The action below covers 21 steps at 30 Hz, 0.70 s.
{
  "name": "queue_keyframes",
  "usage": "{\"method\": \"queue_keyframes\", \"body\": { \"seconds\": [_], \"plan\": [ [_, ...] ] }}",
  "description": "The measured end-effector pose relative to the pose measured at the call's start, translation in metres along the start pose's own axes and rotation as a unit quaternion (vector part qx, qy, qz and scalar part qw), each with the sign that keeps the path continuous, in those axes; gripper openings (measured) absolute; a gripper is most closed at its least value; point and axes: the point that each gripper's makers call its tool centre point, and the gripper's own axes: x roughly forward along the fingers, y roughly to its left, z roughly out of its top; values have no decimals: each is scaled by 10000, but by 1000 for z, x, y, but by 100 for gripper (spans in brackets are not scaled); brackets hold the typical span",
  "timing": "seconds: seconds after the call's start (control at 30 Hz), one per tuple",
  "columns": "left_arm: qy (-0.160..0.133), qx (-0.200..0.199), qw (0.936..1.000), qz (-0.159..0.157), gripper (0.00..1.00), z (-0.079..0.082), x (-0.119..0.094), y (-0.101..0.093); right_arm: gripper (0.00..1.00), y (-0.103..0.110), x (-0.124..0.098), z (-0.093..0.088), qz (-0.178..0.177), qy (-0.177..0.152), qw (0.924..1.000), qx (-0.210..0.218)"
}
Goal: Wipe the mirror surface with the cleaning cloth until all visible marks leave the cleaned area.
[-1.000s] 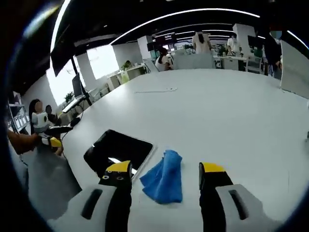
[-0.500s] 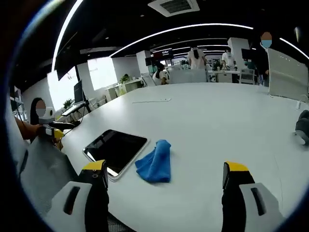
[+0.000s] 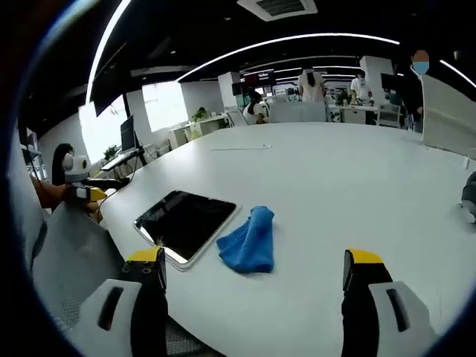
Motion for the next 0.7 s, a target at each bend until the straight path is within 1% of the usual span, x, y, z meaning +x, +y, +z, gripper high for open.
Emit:
{"method": "queue_keyframes", "body": {
  "seconds": [0.13, 0.2, 0.27, 0.4, 0.43, 0.5, 0.57, 0.67, 0.7],
  "plan": [
    [52, 53, 10000, 17, 99, -1, 0, -1, 98, -5, -2, -6, -141, 100, 9998, 13],
    [252, 103, 9996, 49, 99, -8, 2, 0, 98, -6, -3, -8, -188, 130, 9997, 39],
    [328, 125, 9993, 80, 99, -11, 2, 2, 98, -6, -3, -10, -187, 163, 9997, 20],
    [326, 160, 9992, 144, 99, -12, 1, 4, 98, -8, -3, -12, -222, 181, 9996, 40],
    [204, 207, 9995, 94, 99, -8, 1, 2, 98, -8, -3, -12, -219, 174, 9996, 58],
    [120, 280, 9995, 91, 99, -5, 1, 2, 98, -6, -3, -12, -211, 153, 9997, 40],
    [159, 258, 9995, 82, 99, -7, 2, 2, 98, -3, -3, -15, -175, 201, 9996, 12],
    [98, 239, 9997, 51, 99, -4, 2, 1, 98, -2, -2, -19, -166, 259, 9995, -42],
    [120, 240, 9996, 35, 99, -6, 2, 1, 98, -2, -3, -19, -170, 255, 9995, -7]
  ]
}}
